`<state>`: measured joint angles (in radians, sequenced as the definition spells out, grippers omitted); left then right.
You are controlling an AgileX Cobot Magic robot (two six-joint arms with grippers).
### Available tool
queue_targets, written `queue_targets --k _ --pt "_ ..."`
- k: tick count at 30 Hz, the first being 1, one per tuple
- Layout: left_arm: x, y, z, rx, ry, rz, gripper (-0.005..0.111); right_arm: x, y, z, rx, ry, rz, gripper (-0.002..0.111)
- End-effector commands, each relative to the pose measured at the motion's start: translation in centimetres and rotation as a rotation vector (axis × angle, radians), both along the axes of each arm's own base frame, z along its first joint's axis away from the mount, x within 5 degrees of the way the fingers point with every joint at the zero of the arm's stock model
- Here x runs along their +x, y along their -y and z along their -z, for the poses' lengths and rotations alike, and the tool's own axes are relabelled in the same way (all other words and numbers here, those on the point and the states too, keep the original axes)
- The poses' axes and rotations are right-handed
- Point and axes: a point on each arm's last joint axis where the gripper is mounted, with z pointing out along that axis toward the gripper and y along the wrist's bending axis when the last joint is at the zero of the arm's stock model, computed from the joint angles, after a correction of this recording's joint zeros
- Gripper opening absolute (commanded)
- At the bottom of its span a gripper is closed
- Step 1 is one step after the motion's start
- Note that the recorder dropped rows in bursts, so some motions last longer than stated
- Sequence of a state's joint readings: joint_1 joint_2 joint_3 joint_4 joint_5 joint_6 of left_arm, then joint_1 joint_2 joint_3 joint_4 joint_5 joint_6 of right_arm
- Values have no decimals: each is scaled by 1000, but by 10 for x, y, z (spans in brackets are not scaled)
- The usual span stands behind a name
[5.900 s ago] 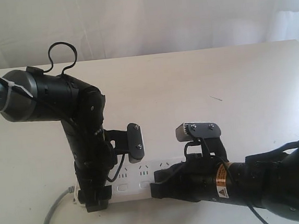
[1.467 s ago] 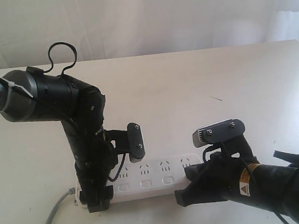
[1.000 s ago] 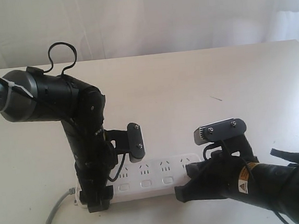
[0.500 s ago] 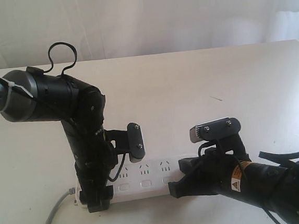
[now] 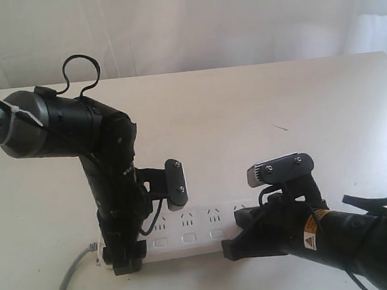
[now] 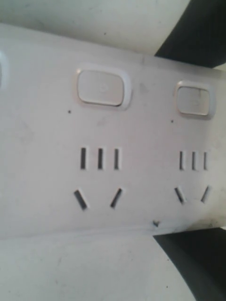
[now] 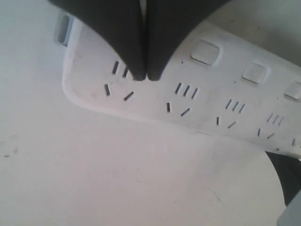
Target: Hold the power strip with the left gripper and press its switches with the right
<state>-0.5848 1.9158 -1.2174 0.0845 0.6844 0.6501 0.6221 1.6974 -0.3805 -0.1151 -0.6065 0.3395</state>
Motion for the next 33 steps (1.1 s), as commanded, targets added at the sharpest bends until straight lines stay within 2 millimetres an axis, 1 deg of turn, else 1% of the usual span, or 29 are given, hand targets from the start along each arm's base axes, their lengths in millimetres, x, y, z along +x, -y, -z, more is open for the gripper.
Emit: queue_targets --k 1,5,7,12,15,18,22,25,29,31,33 --pt "-3 -7 8 83 -10 24 0 2 0 -25 21 48 -2 0" --pt "-2 -8 8 97 -1 35 0 13 -7 -56 39 135 -15 0" --pt "-2 -8 8 102 6 38 0 19 -11 -63 12 140 -23 0" --pt "1 -10 7 120 34 40 0 36 -19 -80 -81 133 -47 0" --pt "4 -13 6 153 69 30 0 40 -21 -85 -128 106 -52 0" --pt "10 -17 5 194 131 -15 0 41 -22 -87 -155 83 -54 0" --pt "13 -21 5 192 139 -31 0 42 -21 -82 -172 67 -57 0" --pt "14 -22 5 181 132 -47 0 45 -23 -67 -197 28 -61 0" --pt "13 -20 6 157 122 -43 0 49 -27 -41 -234 -31 -69 0" --pt "12 -19 6 143 114 -28 0 50 -27 -34 -244 -47 -71 0" --pt "12 -18 6 135 107 -16 0 50 -27 -31 -249 -55 -72 0"
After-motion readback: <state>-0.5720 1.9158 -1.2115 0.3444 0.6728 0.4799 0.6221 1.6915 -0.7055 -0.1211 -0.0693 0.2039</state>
